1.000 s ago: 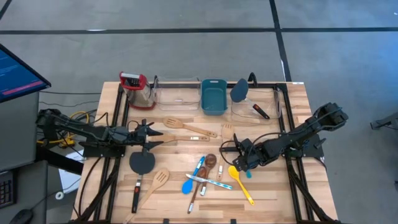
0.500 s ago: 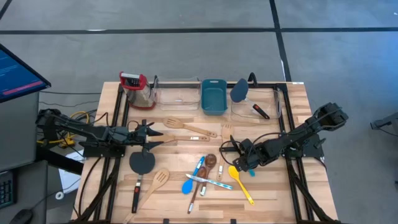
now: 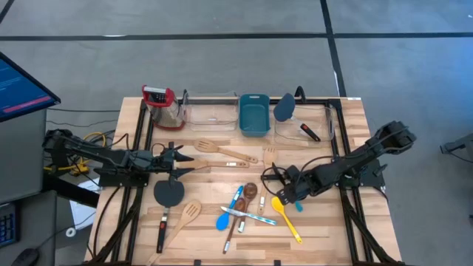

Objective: Pick & Place Kitchen Items
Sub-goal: Put the black table knife into the blue bin

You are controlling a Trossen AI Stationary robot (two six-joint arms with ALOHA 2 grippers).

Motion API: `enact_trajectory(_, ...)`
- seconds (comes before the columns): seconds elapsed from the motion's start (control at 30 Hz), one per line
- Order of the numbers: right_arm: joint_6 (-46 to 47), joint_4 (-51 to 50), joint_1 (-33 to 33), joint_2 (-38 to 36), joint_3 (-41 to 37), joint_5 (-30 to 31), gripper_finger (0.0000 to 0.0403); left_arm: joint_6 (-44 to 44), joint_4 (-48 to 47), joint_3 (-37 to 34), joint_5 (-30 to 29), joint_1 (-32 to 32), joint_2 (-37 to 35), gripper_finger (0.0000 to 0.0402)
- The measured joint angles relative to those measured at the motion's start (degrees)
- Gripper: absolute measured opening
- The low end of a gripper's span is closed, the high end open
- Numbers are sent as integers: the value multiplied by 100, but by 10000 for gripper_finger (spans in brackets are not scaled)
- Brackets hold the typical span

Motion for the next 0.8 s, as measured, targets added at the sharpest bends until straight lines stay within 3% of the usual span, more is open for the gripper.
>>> enact_trajectory(0.17,-623,13,-23,-301,325,239,24,0,0,0,-7,1,0,177)
enact_trajectory(0.4,-2005,12,-281,-744,877,1067,24,0,0,0,-26,2,0,177)
enact_trajectory(0.6,-3300,88,-784,-837,1366,1607,24,1,0,1,-24,2,0,177)
enact_trajectory(0.8,-4613,769,-1461,-706,1647,1632,24,0,2,0,-20,1,-2,177)
